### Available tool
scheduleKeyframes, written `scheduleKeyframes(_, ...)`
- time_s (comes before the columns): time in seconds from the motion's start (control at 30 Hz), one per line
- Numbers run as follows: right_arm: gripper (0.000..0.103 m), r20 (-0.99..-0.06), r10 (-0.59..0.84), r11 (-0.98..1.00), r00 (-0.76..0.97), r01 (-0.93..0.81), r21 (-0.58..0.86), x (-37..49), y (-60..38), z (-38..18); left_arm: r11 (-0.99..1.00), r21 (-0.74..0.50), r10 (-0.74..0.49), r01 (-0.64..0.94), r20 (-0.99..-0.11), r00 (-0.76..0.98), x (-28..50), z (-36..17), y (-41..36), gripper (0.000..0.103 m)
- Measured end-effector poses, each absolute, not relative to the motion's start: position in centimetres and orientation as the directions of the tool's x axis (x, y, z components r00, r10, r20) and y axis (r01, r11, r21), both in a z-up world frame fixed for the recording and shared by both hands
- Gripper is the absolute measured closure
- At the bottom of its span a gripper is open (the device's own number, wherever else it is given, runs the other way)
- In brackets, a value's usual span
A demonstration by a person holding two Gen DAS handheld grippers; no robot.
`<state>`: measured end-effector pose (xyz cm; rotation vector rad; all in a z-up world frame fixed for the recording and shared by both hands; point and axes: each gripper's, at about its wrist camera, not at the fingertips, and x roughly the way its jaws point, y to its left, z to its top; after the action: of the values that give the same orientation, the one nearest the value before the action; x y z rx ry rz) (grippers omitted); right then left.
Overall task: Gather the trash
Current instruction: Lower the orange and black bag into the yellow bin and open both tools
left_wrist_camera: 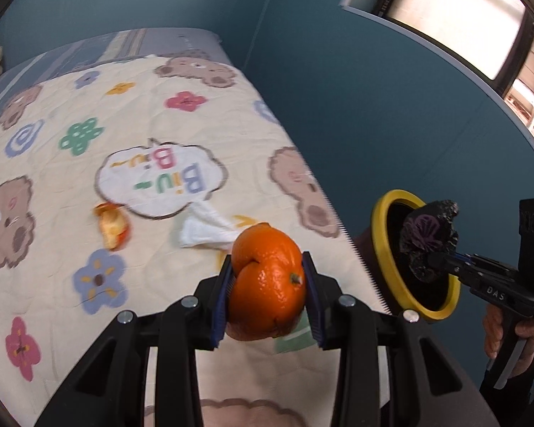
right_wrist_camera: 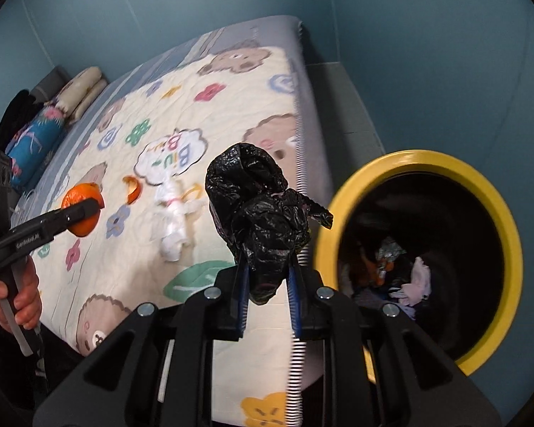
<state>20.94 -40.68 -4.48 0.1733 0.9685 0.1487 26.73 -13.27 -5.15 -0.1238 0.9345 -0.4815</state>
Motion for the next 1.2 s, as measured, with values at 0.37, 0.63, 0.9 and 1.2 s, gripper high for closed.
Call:
scheduleKeyframes(0.37, 0.085, -0.797, 0.119, 0.976, 0.593, 0.078, 0.204, 20.4, -47.7, -4.1, 0.796, -0.313, -0.552, 0.518, -0.728, 0.407, 27.0, -4.9, -24.6, 0.069)
scheduleKeyframes(0.63, 0.085, -0.804, 0.077, 0.963, 0.590, 0.164, 0.212, 20.2, -51.9, -5.2, 0.741, -0.346, -0.604, 0.576, -0.718, 0.346, 27.1, -5.4, -30.9, 0.069)
scheduleKeyframes(0.9, 0.085, -0.812, 0.037, 0.943, 0.582, 0.250, 0.222, 20.0, -55.2, -6.4, 0.721, -0.375, -0.620, 0.583, -0.724, 0.301, 27.4, -7.3, -35.0, 0.069)
scheduleKeyframes(1.2, 0.085, -0.831, 0.005, 0.924, 0.557, 0.315, 0.217, 19.7, -57.7, -7.9, 0.713, -0.376, -0.609, 0.592, -0.751, 0.256, 27.6, -9.3, -38.7, 0.068)
